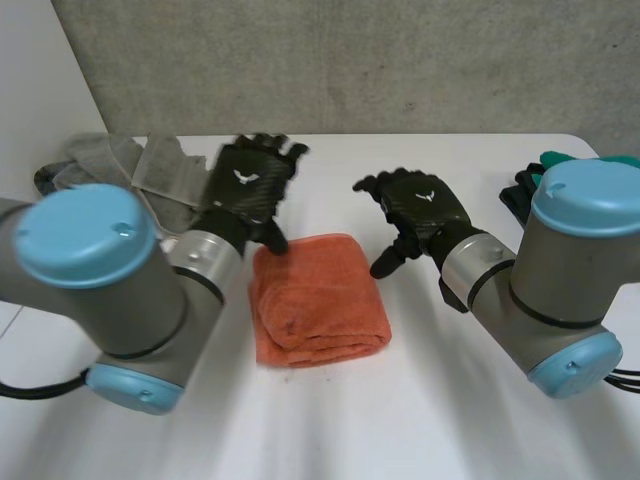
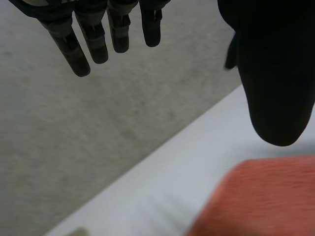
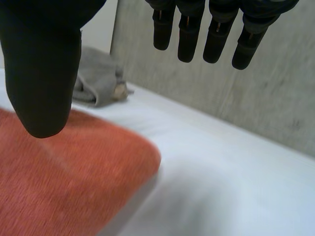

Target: Fold the laundry.

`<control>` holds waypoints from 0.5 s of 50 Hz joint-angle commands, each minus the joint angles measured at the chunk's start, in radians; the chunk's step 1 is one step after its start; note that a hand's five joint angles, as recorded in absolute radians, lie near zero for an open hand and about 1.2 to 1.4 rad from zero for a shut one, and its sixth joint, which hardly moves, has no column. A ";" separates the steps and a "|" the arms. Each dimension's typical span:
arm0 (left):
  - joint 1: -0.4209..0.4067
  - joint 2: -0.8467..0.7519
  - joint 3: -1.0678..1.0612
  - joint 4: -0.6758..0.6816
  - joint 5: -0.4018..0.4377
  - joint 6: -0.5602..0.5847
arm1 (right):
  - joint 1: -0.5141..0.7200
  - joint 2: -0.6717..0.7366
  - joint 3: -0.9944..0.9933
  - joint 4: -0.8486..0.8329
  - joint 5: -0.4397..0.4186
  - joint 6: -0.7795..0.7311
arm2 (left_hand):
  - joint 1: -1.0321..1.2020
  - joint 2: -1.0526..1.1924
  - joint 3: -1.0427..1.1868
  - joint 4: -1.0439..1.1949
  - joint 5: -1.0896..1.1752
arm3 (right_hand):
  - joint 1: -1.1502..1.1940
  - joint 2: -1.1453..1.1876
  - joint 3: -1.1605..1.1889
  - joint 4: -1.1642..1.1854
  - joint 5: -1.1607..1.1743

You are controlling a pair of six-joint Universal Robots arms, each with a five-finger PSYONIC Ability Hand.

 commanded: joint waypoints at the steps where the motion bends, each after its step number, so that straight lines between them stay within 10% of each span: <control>1: -0.055 -0.132 0.092 -0.143 -0.016 -0.052 | 0.007 0.145 -0.137 0.158 -0.013 -0.004 | -0.011 -0.025 -0.030 -0.022 -0.043 | -0.096 -0.107 -0.072 -0.079 -0.042; 10: -0.061 -0.195 0.068 -0.279 -0.171 -0.035 | 0.035 0.309 -0.269 0.262 -0.103 -0.021 | -0.018 -0.031 -0.036 -0.029 -0.049 | -0.168 -0.179 -0.144 -0.151 -0.114; 25: -0.027 -0.190 0.072 -0.311 -0.156 0.142 | 0.046 0.242 -0.238 0.266 0.056 -0.316 | -0.018 -0.031 -0.036 -0.029 -0.049 | -0.168 -0.179 -0.144 -0.151 -0.114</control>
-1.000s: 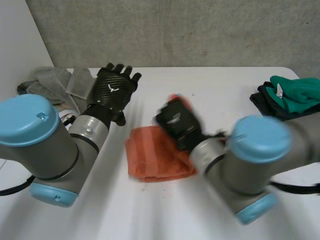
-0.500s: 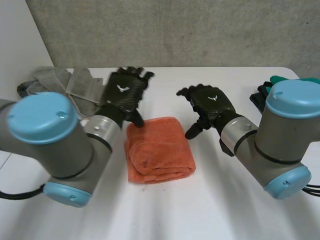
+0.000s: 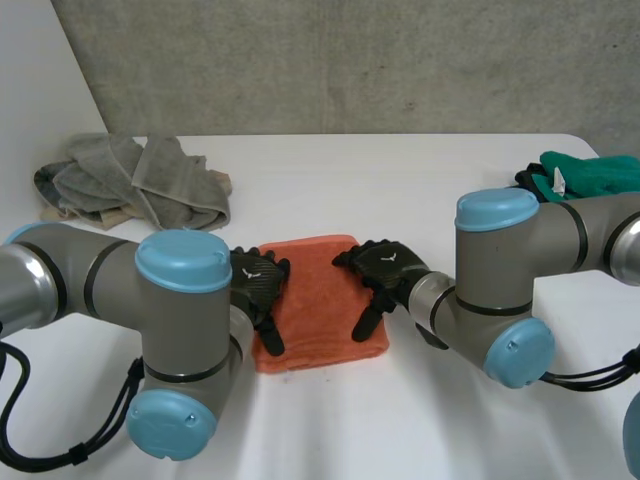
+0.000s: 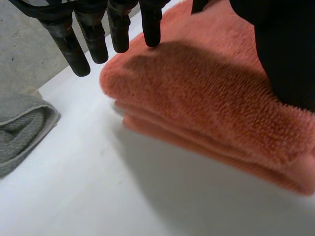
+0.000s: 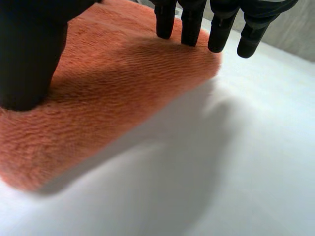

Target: Fold the laundry.

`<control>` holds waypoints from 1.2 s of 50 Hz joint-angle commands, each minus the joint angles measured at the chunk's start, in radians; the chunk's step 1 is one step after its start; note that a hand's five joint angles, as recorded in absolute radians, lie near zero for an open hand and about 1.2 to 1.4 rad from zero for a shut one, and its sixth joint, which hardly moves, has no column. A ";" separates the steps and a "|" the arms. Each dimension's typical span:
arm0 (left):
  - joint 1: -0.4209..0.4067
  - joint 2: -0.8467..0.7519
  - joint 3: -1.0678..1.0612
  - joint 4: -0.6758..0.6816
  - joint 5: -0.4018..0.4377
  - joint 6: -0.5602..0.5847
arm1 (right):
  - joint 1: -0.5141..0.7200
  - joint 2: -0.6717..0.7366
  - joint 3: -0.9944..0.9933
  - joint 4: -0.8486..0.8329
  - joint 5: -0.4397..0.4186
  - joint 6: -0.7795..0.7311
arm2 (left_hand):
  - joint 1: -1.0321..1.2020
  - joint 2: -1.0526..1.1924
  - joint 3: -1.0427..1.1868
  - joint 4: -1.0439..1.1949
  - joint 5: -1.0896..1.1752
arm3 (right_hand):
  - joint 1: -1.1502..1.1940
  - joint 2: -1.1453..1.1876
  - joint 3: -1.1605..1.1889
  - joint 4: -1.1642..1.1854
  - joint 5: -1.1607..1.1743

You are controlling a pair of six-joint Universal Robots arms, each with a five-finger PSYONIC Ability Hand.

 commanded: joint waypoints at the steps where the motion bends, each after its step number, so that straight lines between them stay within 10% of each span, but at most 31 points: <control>1: 0.014 0.024 0.015 -0.006 0.046 0.070 | 0.006 -0.103 0.046 -0.007 0.074 -0.139 | -0.017 -0.031 -0.036 -0.029 -0.049 | -0.057 -0.047 -0.042 -0.040 -0.049; 13: 0.080 0.234 0.089 -0.009 0.394 0.064 | 0.111 -0.304 0.435 -0.330 0.083 -0.162 | -0.017 -0.031 -0.036 -0.029 -0.049 | -0.057 -0.047 -0.042 -0.040 -0.049; 24: 0.145 0.209 0.244 -0.141 0.747 -0.051 | 0.187 -0.200 0.527 -0.591 0.103 -0.211 | -0.017 -0.030 -0.036 -0.028 -0.048 | -0.041 -0.031 -0.026 -0.024 -0.033; 60: 0.143 0.179 0.233 -0.116 0.730 -0.062 | 0.184 -0.063 0.332 -0.660 0.180 -0.260 | -0.011 -0.025 -0.030 -0.022 -0.043 | 0.420 0.430 0.435 0.437 0.428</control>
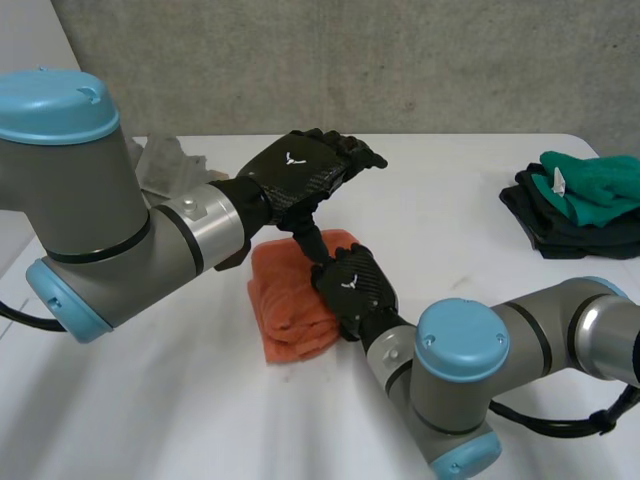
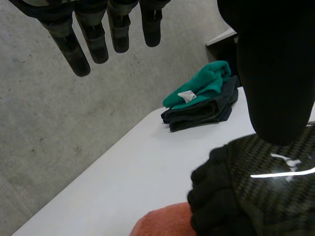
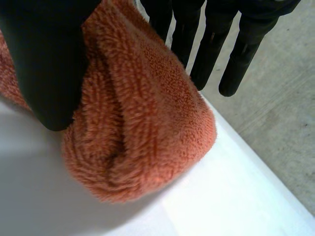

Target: Fold the laundry.

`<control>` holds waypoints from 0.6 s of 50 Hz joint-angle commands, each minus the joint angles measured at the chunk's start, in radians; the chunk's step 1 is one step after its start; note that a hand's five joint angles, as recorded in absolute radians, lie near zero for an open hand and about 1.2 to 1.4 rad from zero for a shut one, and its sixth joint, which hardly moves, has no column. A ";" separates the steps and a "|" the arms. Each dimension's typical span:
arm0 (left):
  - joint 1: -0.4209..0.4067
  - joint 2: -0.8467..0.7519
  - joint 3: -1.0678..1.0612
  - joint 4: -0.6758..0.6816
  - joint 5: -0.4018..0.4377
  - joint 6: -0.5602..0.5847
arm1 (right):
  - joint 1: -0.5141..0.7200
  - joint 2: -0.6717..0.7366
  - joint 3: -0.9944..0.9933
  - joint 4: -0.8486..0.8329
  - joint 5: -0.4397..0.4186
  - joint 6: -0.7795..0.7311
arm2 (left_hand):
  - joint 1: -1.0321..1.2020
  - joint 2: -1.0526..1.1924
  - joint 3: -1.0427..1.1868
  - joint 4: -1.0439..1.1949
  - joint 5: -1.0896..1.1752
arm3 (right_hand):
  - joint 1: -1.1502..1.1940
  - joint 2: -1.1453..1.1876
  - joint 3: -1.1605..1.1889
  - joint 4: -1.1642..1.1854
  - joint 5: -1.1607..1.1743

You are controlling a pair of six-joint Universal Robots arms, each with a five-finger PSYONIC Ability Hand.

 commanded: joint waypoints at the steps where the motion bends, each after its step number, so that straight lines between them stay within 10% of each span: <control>1: 0.002 0.002 -0.005 0.002 0.001 0.000 | -0.001 0.018 -0.055 0.001 -0.006 0.000 | -0.011 -0.025 -0.030 -0.022 -0.042 | 0.086 0.063 0.071 0.073 0.101; 6: 0.004 0.005 -0.003 0.002 0.001 -0.001 | -0.001 0.036 -0.092 0.002 -0.009 0.004 | -0.011 -0.025 -0.030 -0.022 -0.042 | 0.793 0.769 0.777 0.779 0.807; 19: 0.022 0.045 0.014 0.040 -0.021 -0.004 | -0.188 -0.109 -0.250 -0.005 -0.084 0.097 | -0.008 -0.022 -0.027 -0.019 -0.039 | 0.793 0.770 0.778 0.780 0.808; 30: 0.016 0.063 0.011 0.068 -0.050 -0.018 | -0.578 -0.163 -0.414 -0.146 -0.246 0.318 | -0.008 -0.022 -0.027 -0.019 -0.039 | 0.793 0.770 0.778 0.780 0.808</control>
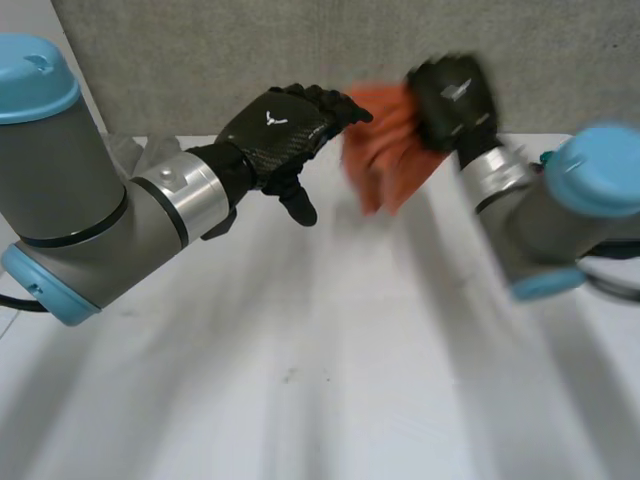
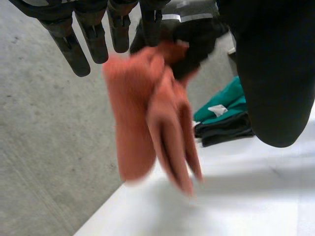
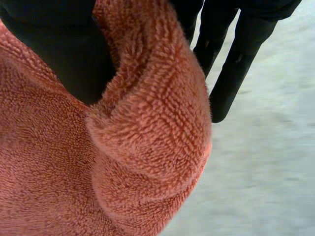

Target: Fold the laundry.

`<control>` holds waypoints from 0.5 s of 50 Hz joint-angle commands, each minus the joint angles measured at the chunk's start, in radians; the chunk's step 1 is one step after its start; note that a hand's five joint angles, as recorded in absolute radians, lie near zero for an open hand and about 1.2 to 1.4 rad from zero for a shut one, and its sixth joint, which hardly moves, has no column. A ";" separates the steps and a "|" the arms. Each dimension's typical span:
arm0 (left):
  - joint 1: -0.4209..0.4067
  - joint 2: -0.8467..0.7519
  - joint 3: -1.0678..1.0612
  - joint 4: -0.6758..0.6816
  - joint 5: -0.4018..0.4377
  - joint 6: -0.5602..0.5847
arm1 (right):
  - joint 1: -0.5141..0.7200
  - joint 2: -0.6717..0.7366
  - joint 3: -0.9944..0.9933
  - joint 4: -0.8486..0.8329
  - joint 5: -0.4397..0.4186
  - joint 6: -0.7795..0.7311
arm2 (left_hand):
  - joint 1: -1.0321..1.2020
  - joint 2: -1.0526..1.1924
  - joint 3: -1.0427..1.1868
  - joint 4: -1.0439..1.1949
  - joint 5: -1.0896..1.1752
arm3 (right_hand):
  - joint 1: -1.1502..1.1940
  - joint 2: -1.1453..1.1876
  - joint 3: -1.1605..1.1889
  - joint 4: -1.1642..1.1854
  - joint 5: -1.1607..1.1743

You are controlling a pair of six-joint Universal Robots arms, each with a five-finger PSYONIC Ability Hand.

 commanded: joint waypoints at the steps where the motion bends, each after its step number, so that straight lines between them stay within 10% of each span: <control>1: -0.007 0.013 -0.003 0.019 -0.020 -0.010 | -0.392 -0.020 -0.150 -0.161 -0.156 0.224 | -0.008 -0.022 -0.027 -0.019 -0.039 | 0.393 0.255 0.246 0.198 0.330; 17: -0.040 -0.025 -0.021 0.019 -0.021 -0.008 | -0.770 0.471 -0.330 -0.314 -0.505 0.390 | -0.008 -0.022 -0.027 -0.019 -0.039 | 0.393 0.255 0.246 0.198 0.330; 25: -0.060 -0.021 -0.038 0.019 -0.021 -0.005 | -0.857 0.465 -0.210 -0.362 -0.588 0.387 | -0.005 -0.019 -0.024 -0.016 -0.036 | 0.393 0.255 0.246 0.198 0.330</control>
